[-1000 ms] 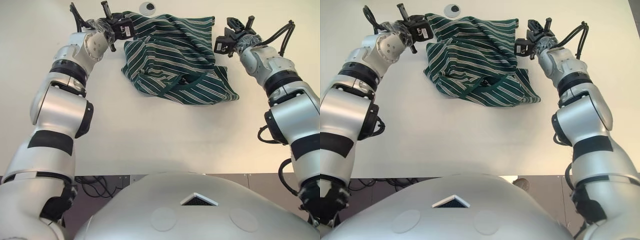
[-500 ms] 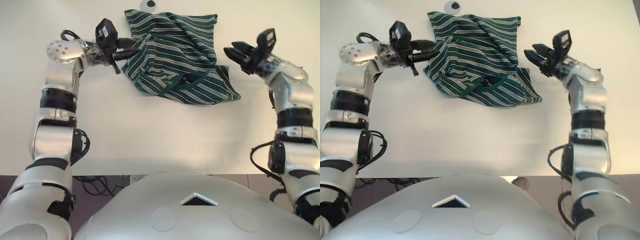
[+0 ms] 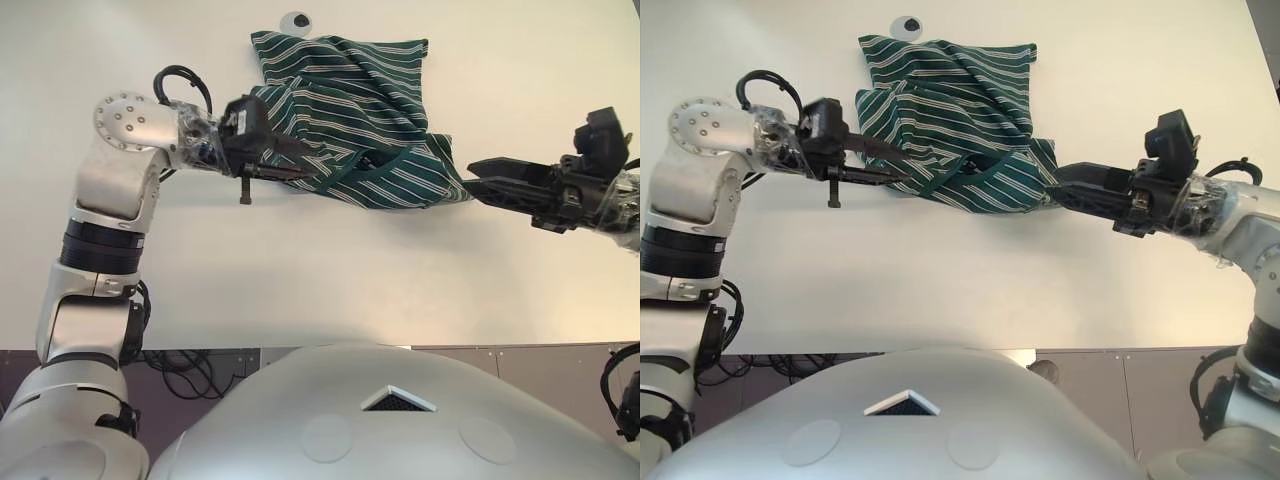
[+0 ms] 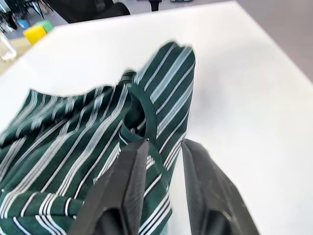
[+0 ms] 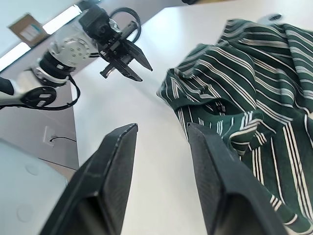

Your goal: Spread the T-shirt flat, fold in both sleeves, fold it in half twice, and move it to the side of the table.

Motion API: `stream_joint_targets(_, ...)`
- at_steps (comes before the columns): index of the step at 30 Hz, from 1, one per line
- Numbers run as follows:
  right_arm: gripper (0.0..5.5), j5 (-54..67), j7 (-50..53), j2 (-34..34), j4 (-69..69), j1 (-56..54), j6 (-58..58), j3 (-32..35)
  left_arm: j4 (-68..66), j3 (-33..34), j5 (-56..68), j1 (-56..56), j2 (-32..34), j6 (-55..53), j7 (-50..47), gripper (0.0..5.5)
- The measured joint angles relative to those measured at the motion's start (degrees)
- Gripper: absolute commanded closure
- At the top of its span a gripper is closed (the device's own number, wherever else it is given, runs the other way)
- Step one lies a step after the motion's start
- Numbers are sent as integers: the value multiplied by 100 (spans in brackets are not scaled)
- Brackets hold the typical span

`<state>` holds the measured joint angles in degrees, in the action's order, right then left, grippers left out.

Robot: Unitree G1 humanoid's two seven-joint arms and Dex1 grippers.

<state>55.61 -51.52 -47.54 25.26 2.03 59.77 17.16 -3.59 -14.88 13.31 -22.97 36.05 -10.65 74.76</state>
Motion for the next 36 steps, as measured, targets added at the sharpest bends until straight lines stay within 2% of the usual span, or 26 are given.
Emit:
stream_joint_targets(7,364,-677,351,11,24,59,-559,-597,-1017,-195,-524,-532,-473,978,-294,431)
stream_joint_targets(11,364,-793,385,5,-6,44,-665,-654,-1563,-576,-1111,-587,-373,1358,-156,431)
stream_joint_targets(15,364,-802,425,2,-62,-28,-721,-653,-1869,-655,-1324,-684,-299,1493,-83,431)
stream_joint_targets(22,364,-795,509,3,-62,-35,-724,-655,-2405,-667,-1552,-899,-465,1806,-246,524)
stream_joint_targets(24,364,-794,510,2,-62,-35,-724,-646,-2458,-667,-1555,-900,-466,1804,-222,549)
stream_joint_targets(29,364,-853,485,-10,-97,-22,-812,-635,-2432,-537,-1391,-907,-492,1592,-129,549)
stream_joint_targets(36,364,-1493,410,-29,-172,237,-1307,-905,-1098,366,-59,-846,-246,23,140,549)
